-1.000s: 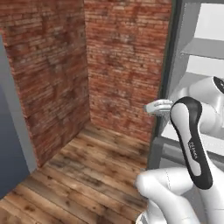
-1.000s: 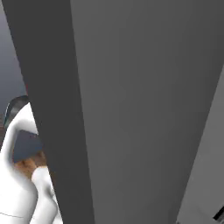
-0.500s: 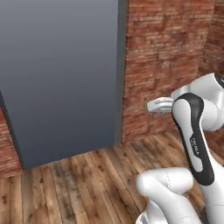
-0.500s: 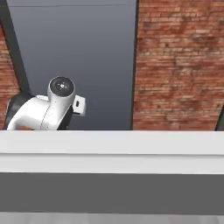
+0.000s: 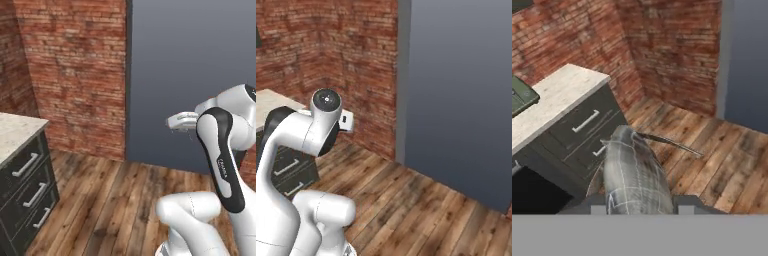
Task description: Take the fish out of the fridge, briefly rinse it in the sink, and place it on the tray next to the sink.
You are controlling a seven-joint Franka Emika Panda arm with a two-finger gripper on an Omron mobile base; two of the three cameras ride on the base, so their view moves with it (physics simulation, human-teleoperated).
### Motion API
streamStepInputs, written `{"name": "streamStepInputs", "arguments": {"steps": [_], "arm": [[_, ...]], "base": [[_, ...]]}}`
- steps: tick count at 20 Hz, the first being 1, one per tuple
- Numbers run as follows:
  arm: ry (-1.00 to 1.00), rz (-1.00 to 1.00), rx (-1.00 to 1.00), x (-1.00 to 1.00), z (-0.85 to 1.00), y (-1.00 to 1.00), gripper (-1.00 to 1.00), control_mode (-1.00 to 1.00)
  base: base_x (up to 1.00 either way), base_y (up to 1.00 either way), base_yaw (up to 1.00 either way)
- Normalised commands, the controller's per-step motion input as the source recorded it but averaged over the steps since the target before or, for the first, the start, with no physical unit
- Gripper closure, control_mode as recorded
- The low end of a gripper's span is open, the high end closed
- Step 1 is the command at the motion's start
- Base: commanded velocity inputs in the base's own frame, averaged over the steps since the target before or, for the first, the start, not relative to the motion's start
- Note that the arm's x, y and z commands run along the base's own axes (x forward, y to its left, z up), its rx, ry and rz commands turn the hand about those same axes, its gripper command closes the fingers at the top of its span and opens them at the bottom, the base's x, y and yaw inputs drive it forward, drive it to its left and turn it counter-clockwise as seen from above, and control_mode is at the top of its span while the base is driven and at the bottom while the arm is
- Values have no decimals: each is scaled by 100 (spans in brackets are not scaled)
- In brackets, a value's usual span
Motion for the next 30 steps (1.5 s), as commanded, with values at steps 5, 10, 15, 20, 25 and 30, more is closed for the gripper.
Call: {"name": "streamStepInputs", "arguments": {"steps": [5, 10, 15, 20, 25, 30], "arm": [[0, 0, 0, 0, 0, 0, 100, 100], [0, 0, 0, 0, 0, 0, 100, 100], [0, 0, 0, 0, 0, 0, 100, 100], [0, 0, 0, 0, 0, 0, 100, 100], [0, 0, 0, 0, 0, 0, 100, 100], [0, 0, 0, 0, 0, 0, 100, 100]], "base": [[0, 0, 100], [2, 0, 100], [22, 0, 94], [81, -9, 77], [100, -3, 62], [100, 16, 43]]}}
